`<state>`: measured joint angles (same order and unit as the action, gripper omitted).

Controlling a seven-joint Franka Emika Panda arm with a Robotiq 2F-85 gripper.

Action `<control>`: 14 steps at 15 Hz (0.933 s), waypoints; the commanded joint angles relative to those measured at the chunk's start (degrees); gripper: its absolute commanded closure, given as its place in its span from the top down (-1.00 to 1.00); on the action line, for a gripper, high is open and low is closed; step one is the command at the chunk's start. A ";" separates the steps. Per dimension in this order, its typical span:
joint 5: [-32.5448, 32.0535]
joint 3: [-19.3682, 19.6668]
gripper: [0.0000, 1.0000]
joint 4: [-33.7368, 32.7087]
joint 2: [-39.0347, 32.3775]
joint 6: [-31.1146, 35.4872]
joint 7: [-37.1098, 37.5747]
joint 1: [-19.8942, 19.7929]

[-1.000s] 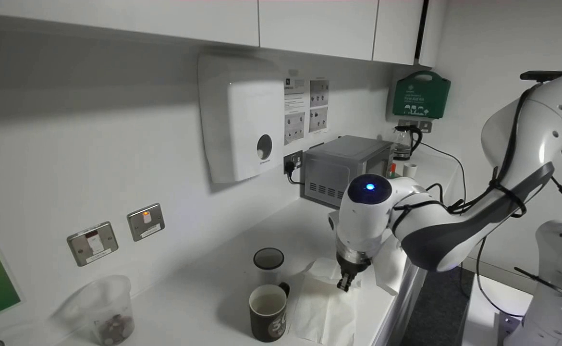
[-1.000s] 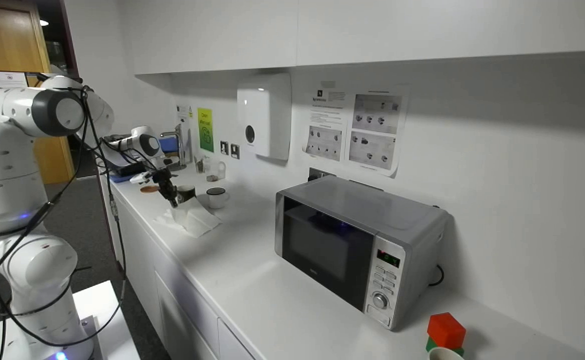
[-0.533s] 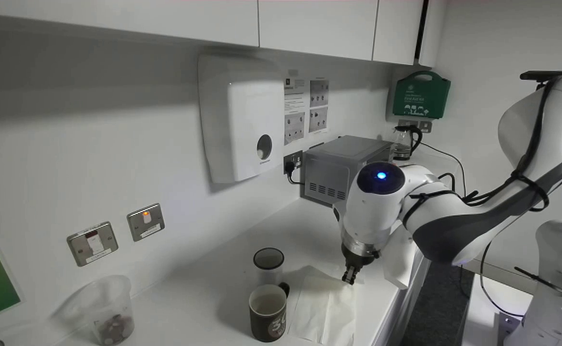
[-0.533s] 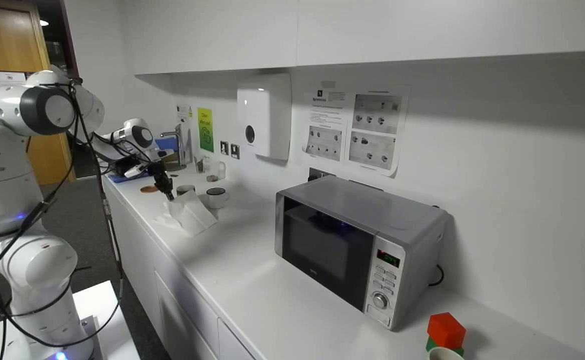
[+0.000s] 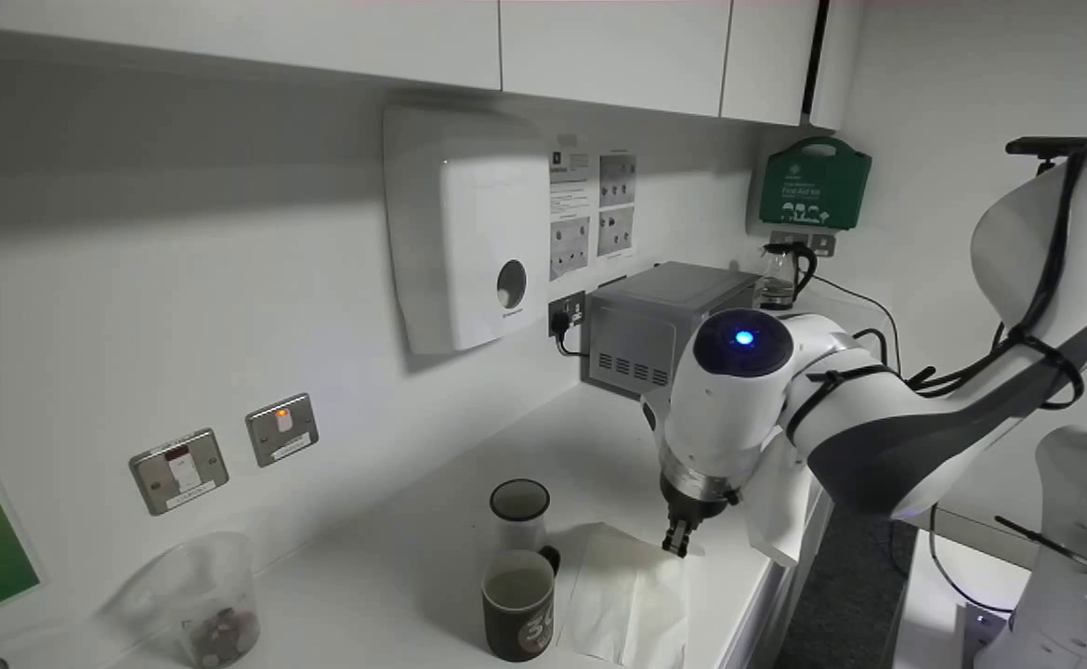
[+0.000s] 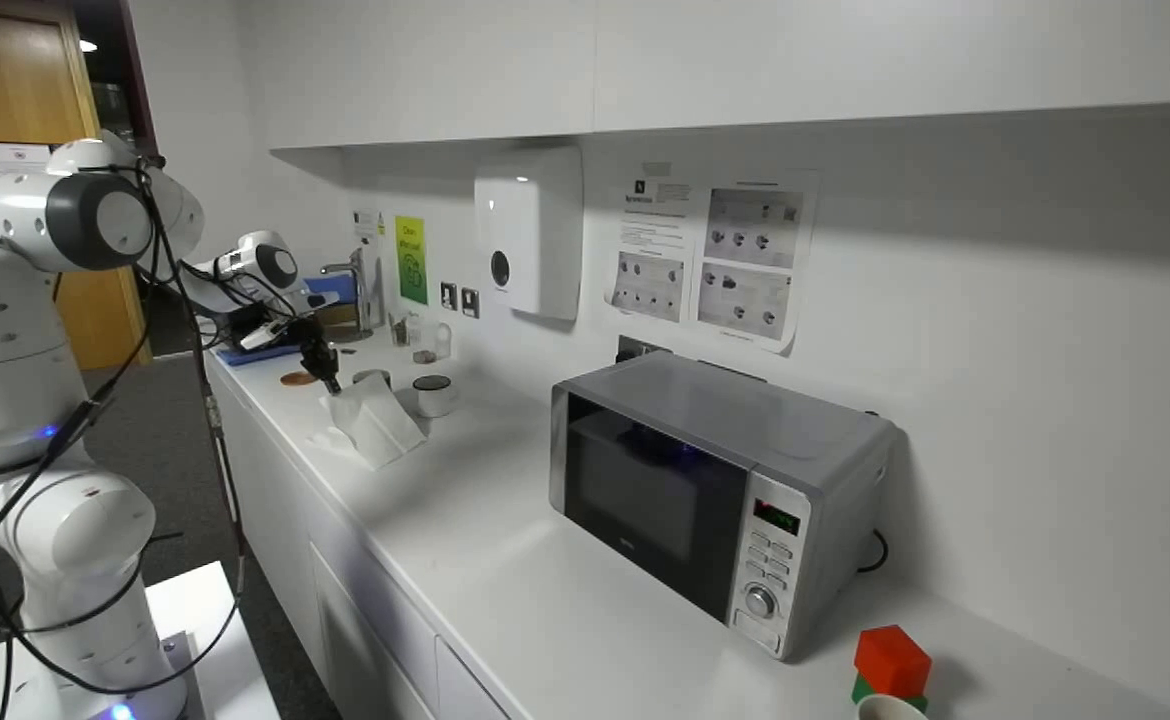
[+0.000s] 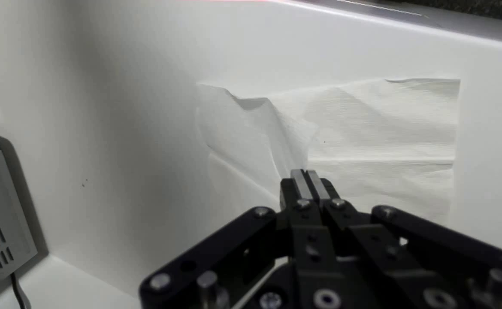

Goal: Take the two cups off the paper towels, the stack the paper towels on the counter

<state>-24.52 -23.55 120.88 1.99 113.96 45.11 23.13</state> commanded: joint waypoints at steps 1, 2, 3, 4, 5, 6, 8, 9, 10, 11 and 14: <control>-2.05 -1.15 -1.00 -3.73 -1.98 -3.84 0.07 0.54; -2.31 -1.38 -1.00 -4.39 -2.43 -4.44 0.03 0.71; -2.65 -1.61 -1.00 -5.10 -2.97 -5.09 0.08 0.90; -2.74 -1.73 -1.00 -5.86 -3.46 -5.64 -0.04 1.07; -2.86 -1.79 -1.00 -6.41 -3.94 -6.04 -0.02 1.24; -3.01 -1.83 -1.00 -7.22 -4.49 -6.64 0.03 1.60; -3.39 -1.83 -1.00 -8.66 -5.62 -7.49 0.13 2.36; -3.61 -1.86 -1.00 -9.51 -6.29 -7.96 0.19 2.85; -3.74 -1.84 -1.00 -10.15 -6.92 -8.26 0.25 3.25; -3.79 -1.81 -1.00 -10.71 -7.42 -8.64 0.25 3.70; -3.85 -1.57 -1.00 -12.09 -8.79 -9.67 0.23 4.87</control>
<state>-26.68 -25.17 112.01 -4.80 107.67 45.09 26.71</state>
